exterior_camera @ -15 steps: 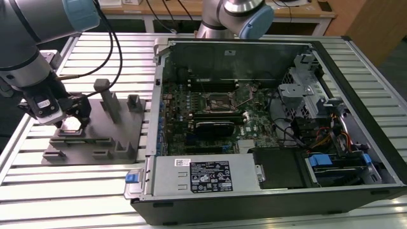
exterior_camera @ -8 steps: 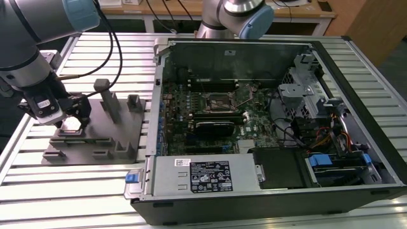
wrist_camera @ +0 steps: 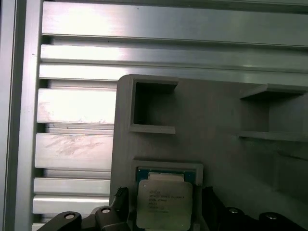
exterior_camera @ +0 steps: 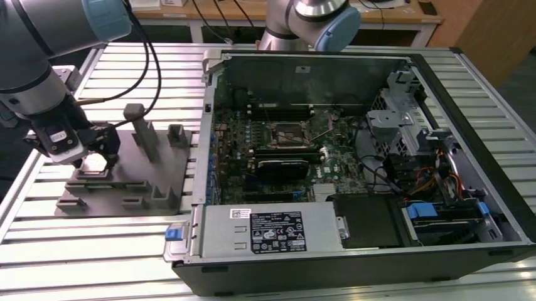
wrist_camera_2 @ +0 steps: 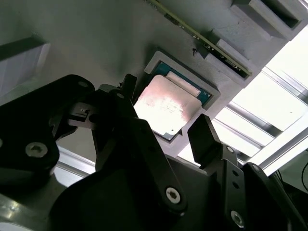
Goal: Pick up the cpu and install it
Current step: 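Pick up the cpu and move it towards the insertion slot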
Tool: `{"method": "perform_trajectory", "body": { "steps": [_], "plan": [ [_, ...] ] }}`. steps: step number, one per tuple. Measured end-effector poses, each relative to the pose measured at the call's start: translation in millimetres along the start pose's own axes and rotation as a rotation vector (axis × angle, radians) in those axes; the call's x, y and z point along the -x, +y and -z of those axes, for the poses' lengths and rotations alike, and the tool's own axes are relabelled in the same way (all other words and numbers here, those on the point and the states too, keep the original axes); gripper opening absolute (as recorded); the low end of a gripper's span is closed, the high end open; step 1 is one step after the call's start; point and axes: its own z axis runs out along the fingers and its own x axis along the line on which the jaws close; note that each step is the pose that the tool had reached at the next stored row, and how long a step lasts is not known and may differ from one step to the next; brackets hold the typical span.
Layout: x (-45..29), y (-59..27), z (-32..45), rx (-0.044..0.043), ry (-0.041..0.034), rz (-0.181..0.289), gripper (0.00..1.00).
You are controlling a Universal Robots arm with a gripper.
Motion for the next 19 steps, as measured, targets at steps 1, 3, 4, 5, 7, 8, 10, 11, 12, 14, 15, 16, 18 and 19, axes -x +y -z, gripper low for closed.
{"method": "perform_trajectory", "body": {
  "steps": [1, 3, 4, 5, 7, 8, 10, 11, 12, 14, 15, 16, 18, 19],
  "plan": [
    [0.0, 0.0, 0.0, -0.0001, 0.0001, 0.000, 0.71],
    [0.0, 0.0, 0.0, -0.0004, 0.0002, 0.001, 0.71],
    [0.0, 0.0, -0.2, -0.0004, 0.0002, 0.001, 0.71],
    [0.0, 0.0, -0.4, -0.0003, 0.0007, 0.001, 0.71],
    [-0.1, 0.0, -0.8, -0.0003, 0.0027, 0.002, 0.71],
    [-0.1, 0.0, -1.1, -0.0003, 0.0037, 0.002, 0.71],
    [-0.1, -0.1, -1.8, -0.0001, 0.0045, 0.002, 0.71],
    [-0.1, -0.1, -2.0, -0.0002, 0.0051, 0.002, 0.71],
    [-0.1, -0.1, -1.9, -0.0003, 0.0053, 0.002, 0.71],
    [-0.1, -0.1, -2.0, -0.0003, 0.0054, 0.002, 0.71],
    [-0.1, -0.1, -2.0, -0.0003, 0.0054, 0.002, 0.71],
    [-0.1, -0.1, -2.0, -0.0002, 0.0053, 0.002, 0.71],
    [-0.1, -0.1, -2.1, -0.0002, 0.0052, 0.002, 0.71],
    [-0.1, -0.1, -2.1, -0.0002, 0.0053, 0.002, 0.71]
  ]
}}
